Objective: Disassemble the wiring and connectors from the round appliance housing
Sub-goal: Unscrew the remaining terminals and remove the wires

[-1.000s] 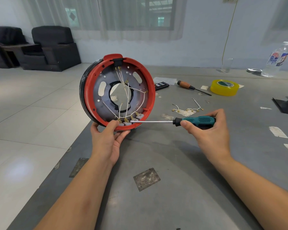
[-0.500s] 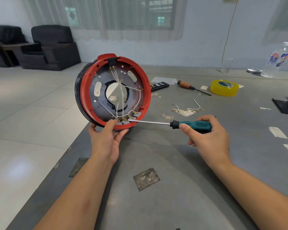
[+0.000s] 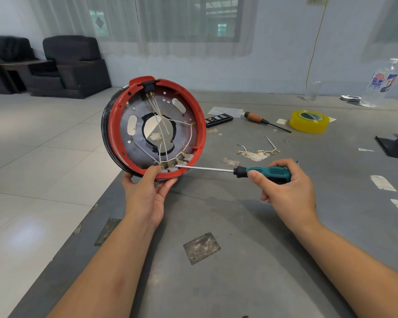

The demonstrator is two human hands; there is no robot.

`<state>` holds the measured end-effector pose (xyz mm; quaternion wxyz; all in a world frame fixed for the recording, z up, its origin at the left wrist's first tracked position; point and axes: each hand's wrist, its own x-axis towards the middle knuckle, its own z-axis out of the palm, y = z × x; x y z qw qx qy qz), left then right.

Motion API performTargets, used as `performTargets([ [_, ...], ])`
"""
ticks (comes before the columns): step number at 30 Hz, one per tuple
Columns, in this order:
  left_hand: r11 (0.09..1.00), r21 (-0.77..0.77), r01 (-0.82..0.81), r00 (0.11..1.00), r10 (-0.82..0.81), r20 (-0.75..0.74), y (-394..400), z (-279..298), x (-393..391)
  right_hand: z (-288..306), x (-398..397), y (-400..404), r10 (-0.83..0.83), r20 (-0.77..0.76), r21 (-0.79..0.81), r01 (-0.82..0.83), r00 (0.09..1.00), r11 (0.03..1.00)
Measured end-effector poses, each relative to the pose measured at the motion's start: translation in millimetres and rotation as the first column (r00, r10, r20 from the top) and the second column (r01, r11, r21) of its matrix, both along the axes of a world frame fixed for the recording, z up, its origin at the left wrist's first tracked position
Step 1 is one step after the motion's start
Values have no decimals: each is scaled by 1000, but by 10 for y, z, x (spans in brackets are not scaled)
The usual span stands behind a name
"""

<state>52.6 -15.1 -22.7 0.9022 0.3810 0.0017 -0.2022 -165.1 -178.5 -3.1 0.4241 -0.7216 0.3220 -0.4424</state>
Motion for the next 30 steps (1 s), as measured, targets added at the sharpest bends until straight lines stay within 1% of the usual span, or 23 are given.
performTargets([
  [6,998,36,57,997,-59,57,1,-38,6,82,-72,-121,52,22,-22,-51,998,998],
  [10,996,68,65,995,-70,77,-12,-28,-11,81,-108,-155,74,38,-38,-72,997,997],
  [23,1000,5,19,1000,-19,4,-12,2,-33,-65,-13,-89,99,86,95,-107,991,990],
  [30,1000,19,20,1000,-20,21,-14,8,-32,-61,21,-59,100,107,158,-116,989,981],
])
